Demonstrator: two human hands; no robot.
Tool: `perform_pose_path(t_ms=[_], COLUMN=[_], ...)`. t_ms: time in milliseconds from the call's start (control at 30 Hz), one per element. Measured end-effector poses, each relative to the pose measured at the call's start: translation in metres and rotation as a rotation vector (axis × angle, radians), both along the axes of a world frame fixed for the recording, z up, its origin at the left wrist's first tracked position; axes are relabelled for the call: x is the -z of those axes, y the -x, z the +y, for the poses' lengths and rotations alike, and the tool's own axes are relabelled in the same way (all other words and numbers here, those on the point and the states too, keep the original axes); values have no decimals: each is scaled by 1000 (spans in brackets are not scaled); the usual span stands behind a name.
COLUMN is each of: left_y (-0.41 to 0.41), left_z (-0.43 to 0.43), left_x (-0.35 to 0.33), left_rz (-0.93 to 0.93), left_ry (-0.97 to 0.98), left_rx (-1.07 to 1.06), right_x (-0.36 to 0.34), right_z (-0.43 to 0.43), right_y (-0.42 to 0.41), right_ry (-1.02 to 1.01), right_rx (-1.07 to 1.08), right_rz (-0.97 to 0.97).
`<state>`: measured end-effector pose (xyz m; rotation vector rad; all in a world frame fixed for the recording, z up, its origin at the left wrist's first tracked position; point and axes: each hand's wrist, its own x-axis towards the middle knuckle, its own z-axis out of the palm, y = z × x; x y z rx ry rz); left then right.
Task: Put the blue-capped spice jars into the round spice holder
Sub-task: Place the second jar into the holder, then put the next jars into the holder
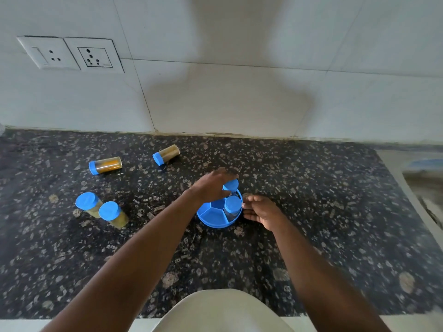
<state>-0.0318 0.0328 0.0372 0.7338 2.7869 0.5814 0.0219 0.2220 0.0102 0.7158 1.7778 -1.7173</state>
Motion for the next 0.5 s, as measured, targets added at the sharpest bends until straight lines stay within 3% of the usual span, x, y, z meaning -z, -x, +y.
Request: perform_pose_path(t_ms=[200, 300, 500], left_y=[0, -3, 15], left_z=[-18, -46, -109], left_x=[9, 17, 26], left_rz=[-44, -89, 28], left_ry=[-61, -50, 48], left_rx=[-9, -152, -423], right_x=[2, 2, 2], right_z=[-2, -4, -15], right_y=[3, 8, 25], right_ry=[19, -6, -47], right_rx=[37, 14, 2], right_rz=[9, 8, 0])
